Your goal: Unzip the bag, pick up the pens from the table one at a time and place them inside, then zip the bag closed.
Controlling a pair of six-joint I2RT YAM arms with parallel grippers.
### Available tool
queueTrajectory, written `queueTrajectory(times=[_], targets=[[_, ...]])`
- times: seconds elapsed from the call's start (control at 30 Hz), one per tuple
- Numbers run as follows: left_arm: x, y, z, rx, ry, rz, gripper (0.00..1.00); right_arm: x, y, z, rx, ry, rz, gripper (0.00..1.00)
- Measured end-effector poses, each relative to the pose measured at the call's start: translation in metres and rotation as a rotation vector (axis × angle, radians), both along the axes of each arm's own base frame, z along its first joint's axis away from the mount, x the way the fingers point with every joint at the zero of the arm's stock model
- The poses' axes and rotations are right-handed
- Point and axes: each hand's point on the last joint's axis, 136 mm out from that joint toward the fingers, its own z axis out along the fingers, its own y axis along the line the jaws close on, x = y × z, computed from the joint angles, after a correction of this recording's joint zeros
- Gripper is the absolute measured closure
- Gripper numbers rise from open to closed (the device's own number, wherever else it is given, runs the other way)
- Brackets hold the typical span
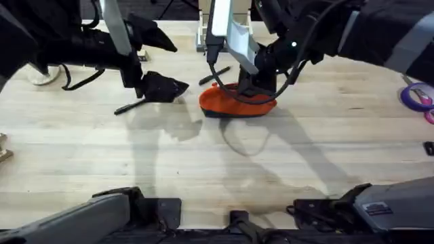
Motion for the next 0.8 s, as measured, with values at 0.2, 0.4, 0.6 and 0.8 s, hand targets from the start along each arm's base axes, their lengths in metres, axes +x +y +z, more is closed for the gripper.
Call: queueTrajectory(times=[0.2,0.4,0.6,0.8], targets=[[0.0,0.0,0.0,0.0,0.0,0.0,0.008,0.004,0.001,-0.005,-0.001,0.003,-0.004,0.971],[0.0,0.0,0.0,0.0,0.0,0.0,0.007,0.005,0.0,-0.023,-0.025,0.043,-0.007,0.972],[0.0,0.0,0.0,0.0,0.0,0.0,0.008,0.006,-0.001,-0.046,-0.059,0.096,-0.01,0.972],[0.0,0.0,0.0,0.0,0.0,0.0,0.007,0.006,-0.001,-0.049,-0.062,0.102,-0.01,0.971]])
